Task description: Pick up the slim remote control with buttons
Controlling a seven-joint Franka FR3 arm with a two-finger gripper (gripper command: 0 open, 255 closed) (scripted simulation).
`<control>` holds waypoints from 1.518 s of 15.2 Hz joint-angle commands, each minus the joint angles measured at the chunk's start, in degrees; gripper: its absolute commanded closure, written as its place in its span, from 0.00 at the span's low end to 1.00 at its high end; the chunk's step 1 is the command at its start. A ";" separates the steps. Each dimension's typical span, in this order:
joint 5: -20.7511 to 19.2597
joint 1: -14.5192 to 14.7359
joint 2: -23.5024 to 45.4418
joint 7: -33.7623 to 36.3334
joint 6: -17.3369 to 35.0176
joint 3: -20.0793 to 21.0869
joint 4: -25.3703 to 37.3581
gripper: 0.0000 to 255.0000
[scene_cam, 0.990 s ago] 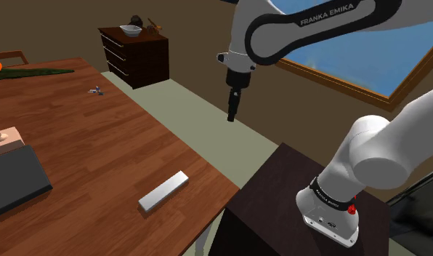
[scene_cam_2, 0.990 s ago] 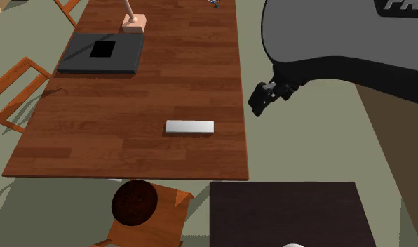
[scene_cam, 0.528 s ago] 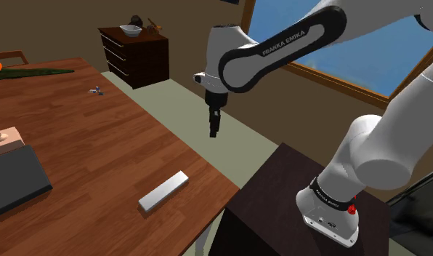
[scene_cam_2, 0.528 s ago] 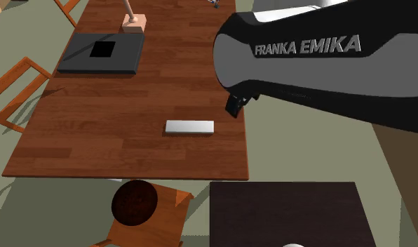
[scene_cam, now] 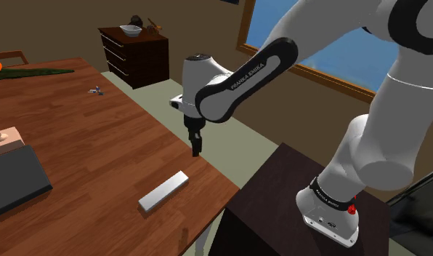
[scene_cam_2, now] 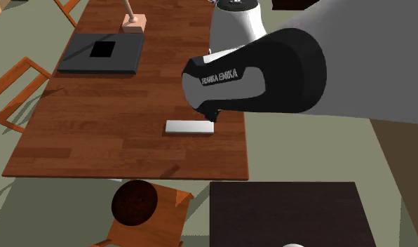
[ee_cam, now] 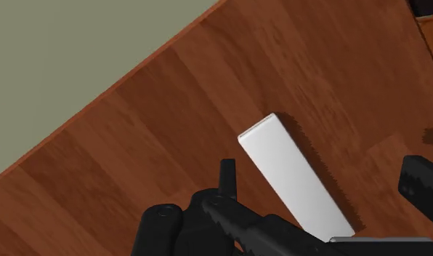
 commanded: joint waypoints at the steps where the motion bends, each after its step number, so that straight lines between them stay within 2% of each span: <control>1: -1.39 0.94 4.20 -0.76 2.22 0.59 2.17 0.00; 14: -11.64 9.37 28.44 -4.37 10.91 1.20 18.20 0.00; 23: -12.56 10.31 33.87 -3.78 14.22 0.01 20.36 0.00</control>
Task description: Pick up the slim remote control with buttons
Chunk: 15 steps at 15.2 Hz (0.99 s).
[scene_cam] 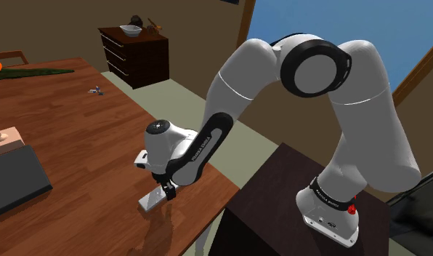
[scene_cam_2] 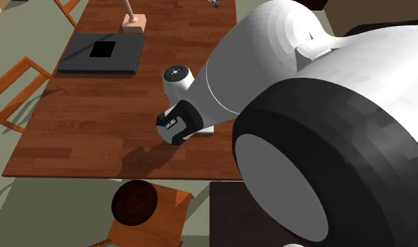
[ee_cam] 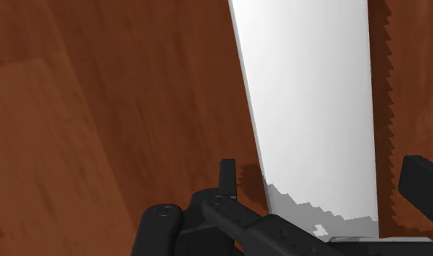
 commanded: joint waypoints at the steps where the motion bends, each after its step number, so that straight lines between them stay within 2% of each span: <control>1: -0.04 0.01 0.31 -0.02 0.13 -0.06 0.21 1.00; 10: -0.04 0.04 0.27 0.02 0.15 -0.05 0.15 1.00; 15: 0.54 -0.57 -3.35 -0.34 -1.99 0.73 -1.35 1.00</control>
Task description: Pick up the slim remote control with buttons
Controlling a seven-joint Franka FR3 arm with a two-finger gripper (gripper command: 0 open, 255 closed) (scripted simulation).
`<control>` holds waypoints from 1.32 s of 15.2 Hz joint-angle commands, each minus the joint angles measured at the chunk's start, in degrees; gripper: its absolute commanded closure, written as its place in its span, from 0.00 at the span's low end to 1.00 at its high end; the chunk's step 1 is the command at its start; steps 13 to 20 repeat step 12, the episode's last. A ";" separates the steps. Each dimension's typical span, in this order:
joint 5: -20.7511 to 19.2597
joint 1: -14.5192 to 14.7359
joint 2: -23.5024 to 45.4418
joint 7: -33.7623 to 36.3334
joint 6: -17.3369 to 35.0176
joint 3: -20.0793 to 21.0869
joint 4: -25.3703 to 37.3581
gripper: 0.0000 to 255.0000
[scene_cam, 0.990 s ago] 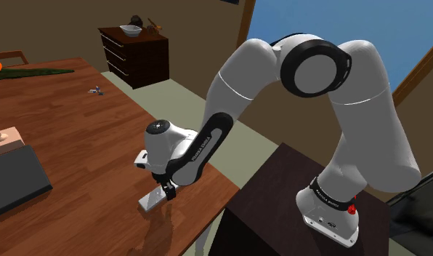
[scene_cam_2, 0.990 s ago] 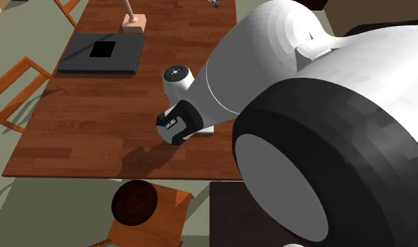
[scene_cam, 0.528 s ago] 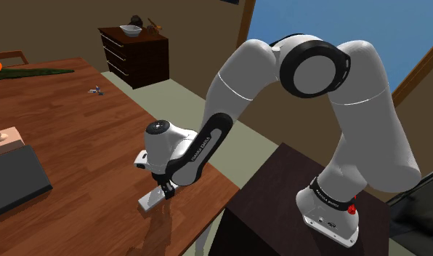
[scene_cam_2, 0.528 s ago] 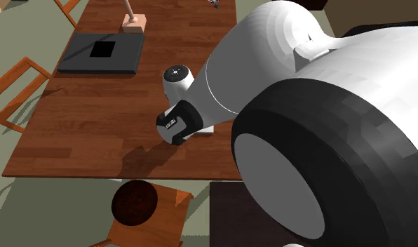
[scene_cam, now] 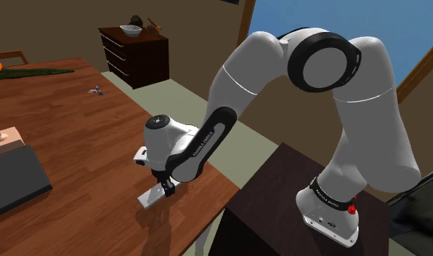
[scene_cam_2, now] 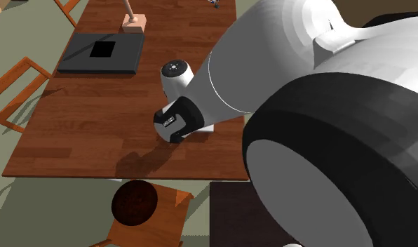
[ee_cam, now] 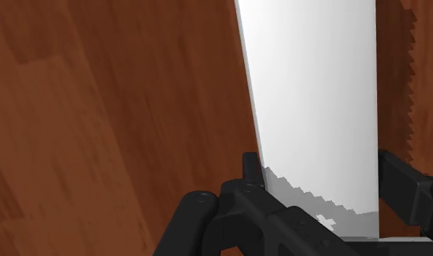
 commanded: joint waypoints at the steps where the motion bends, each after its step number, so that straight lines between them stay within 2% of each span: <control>1: 0.25 -0.34 -1.26 -0.30 -0.95 0.30 -0.32 1.00; 10: 1.59 -1.45 -7.43 -1.15 -5.32 1.74 -2.13 1.00; 20: 1.62 -1.46 -7.53 -1.17 -5.39 1.76 -2.15 1.00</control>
